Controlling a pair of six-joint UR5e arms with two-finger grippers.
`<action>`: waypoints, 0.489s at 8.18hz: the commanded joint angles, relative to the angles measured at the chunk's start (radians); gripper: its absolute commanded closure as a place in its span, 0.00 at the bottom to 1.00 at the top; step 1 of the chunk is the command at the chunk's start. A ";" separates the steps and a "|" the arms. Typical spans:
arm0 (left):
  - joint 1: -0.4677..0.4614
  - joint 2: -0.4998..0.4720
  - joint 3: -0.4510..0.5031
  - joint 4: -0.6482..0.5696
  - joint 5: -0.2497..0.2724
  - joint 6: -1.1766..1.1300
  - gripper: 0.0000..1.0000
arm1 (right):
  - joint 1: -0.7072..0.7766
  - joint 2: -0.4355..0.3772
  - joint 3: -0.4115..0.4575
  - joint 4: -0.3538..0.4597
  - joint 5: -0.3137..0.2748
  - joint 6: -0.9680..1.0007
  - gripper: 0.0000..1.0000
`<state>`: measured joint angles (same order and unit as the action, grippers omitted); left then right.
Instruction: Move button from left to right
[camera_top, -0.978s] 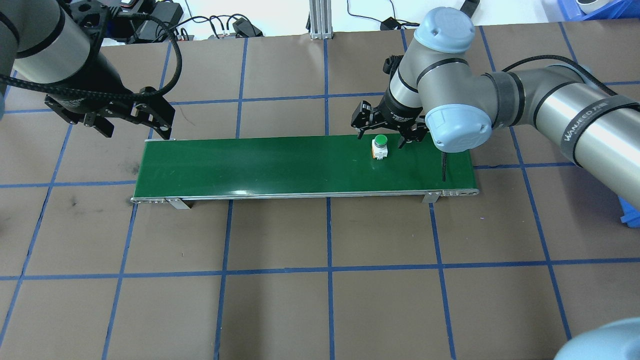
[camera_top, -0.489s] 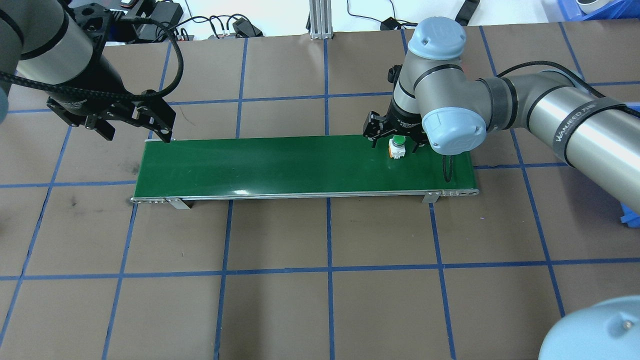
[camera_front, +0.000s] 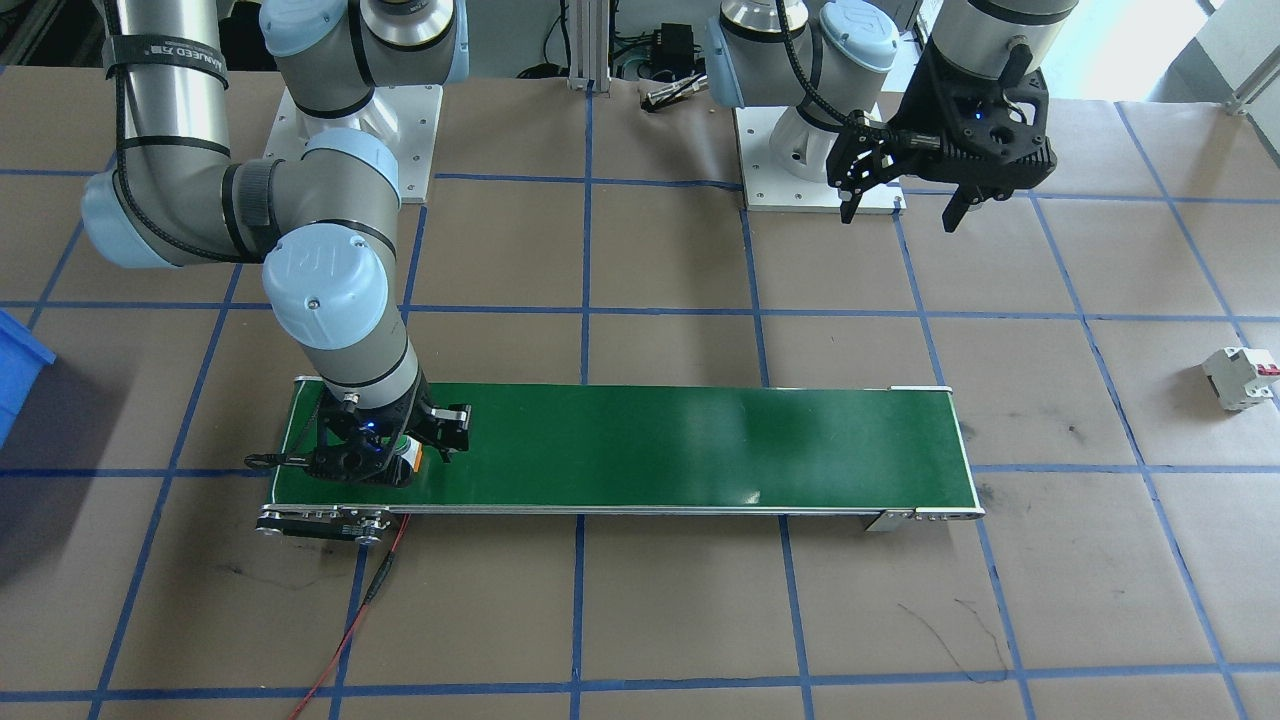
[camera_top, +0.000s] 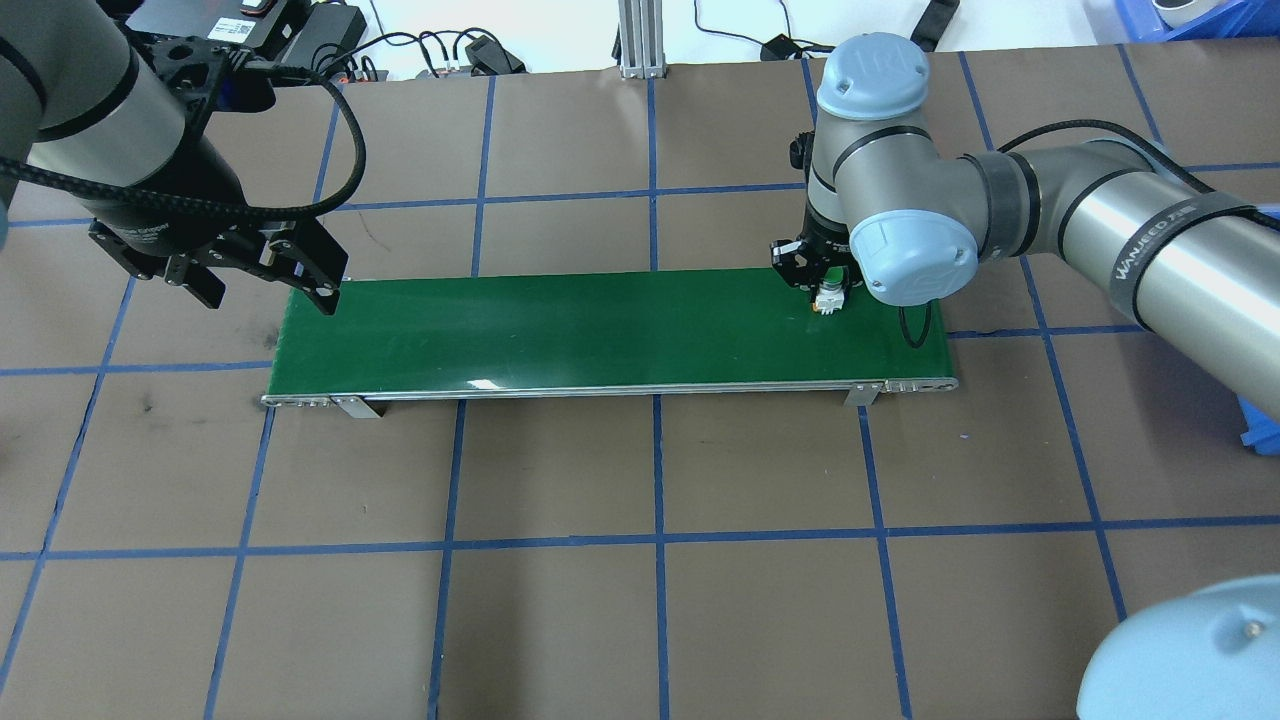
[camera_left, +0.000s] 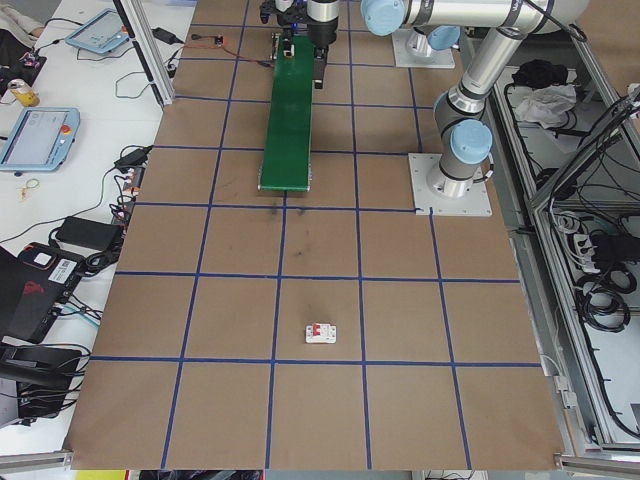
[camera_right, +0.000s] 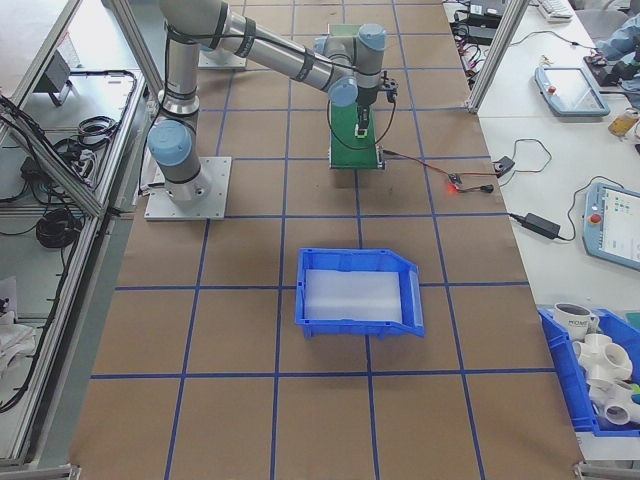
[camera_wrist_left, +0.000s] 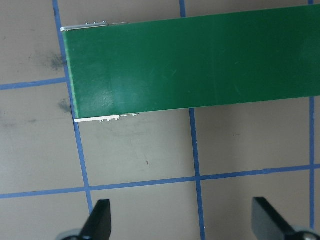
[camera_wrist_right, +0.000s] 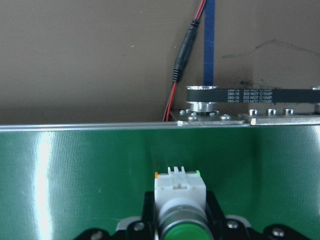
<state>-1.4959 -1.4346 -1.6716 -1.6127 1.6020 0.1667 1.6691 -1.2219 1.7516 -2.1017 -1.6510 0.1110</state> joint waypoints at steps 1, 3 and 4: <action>-0.010 0.005 -0.008 -0.035 0.076 0.002 0.00 | -0.096 -0.021 -0.020 0.002 -0.015 -0.130 1.00; -0.009 -0.036 -0.014 0.044 0.093 0.022 0.00 | -0.242 -0.070 -0.076 0.064 -0.001 -0.337 1.00; -0.009 -0.061 -0.011 0.112 0.143 0.022 0.00 | -0.332 -0.091 -0.080 0.083 0.008 -0.491 1.00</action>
<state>-1.5044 -1.4538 -1.6830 -1.6010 1.6853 0.1803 1.4849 -1.2747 1.6963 -2.0646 -1.6563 -0.1423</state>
